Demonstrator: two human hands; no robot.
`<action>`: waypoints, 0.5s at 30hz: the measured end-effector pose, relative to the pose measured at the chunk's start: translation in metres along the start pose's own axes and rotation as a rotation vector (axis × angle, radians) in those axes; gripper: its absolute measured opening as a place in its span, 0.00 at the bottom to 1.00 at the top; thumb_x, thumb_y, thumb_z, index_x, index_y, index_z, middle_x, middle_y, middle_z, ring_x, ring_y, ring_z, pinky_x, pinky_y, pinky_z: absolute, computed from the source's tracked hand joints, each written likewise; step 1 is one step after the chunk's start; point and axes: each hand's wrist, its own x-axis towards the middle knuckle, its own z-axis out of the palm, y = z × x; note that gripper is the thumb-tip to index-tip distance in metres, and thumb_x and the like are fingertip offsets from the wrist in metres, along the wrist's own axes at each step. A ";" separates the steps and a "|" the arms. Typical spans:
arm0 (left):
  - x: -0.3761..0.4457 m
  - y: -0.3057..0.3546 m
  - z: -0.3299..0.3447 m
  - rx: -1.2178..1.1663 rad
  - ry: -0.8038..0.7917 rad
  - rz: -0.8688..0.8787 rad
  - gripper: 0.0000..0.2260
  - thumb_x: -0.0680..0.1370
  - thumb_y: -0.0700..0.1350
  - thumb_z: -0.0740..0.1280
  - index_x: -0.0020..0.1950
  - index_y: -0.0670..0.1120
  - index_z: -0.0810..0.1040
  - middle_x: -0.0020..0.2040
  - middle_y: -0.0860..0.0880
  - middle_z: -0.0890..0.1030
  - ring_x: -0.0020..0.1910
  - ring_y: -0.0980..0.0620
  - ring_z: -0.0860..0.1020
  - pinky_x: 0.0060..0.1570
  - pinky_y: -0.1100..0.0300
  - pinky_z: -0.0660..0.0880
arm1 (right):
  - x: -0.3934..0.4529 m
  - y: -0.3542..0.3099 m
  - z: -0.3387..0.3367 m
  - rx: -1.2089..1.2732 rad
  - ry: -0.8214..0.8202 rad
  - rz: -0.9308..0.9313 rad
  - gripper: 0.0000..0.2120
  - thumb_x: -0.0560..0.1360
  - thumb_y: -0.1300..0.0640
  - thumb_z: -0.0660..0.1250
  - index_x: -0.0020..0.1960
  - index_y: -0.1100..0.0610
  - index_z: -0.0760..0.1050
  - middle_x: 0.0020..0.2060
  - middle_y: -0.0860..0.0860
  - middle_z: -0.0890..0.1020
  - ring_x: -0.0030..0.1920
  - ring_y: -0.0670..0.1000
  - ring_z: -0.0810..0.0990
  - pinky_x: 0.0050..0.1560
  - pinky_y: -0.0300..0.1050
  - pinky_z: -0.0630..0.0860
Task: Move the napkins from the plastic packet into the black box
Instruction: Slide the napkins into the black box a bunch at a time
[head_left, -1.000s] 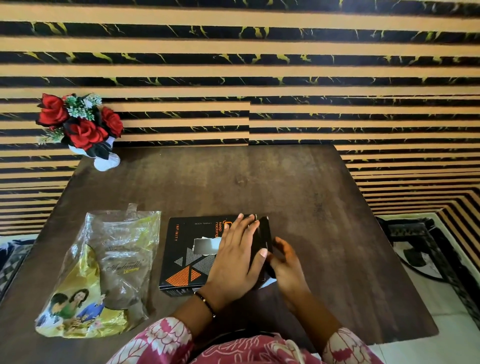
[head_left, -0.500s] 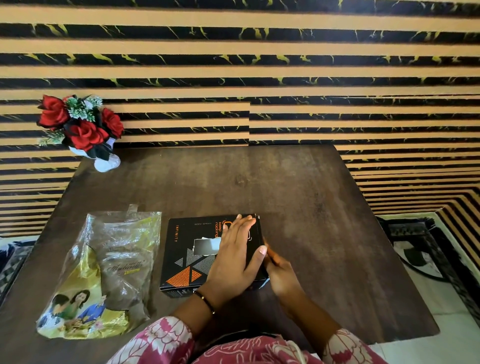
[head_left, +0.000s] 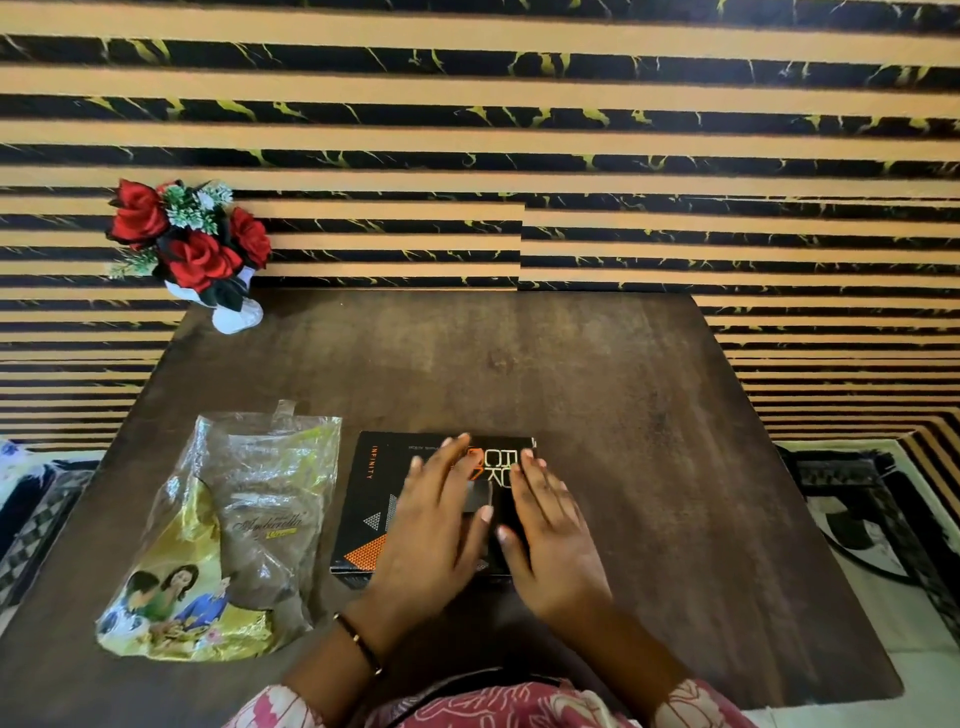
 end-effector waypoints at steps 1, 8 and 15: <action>-0.008 -0.011 -0.004 0.070 0.017 -0.028 0.24 0.78 0.54 0.54 0.72 0.48 0.60 0.74 0.49 0.61 0.74 0.54 0.55 0.74 0.47 0.52 | 0.000 -0.003 0.003 -0.025 -0.022 -0.064 0.31 0.75 0.45 0.55 0.74 0.58 0.56 0.74 0.55 0.62 0.75 0.51 0.55 0.74 0.50 0.56; -0.026 -0.047 -0.013 0.302 -0.009 -0.183 0.23 0.77 0.56 0.54 0.69 0.47 0.65 0.72 0.44 0.66 0.73 0.46 0.61 0.71 0.45 0.58 | 0.013 0.007 0.015 -0.320 -0.269 -0.258 0.48 0.66 0.25 0.53 0.76 0.53 0.50 0.75 0.52 0.56 0.74 0.52 0.53 0.70 0.53 0.48; 0.061 -0.073 -0.017 0.252 -0.045 -0.143 0.26 0.76 0.58 0.51 0.69 0.47 0.67 0.72 0.44 0.66 0.74 0.45 0.58 0.71 0.45 0.51 | 0.078 0.020 0.009 -0.326 -0.157 -0.171 0.42 0.63 0.36 0.69 0.71 0.52 0.62 0.71 0.54 0.69 0.72 0.53 0.62 0.73 0.52 0.52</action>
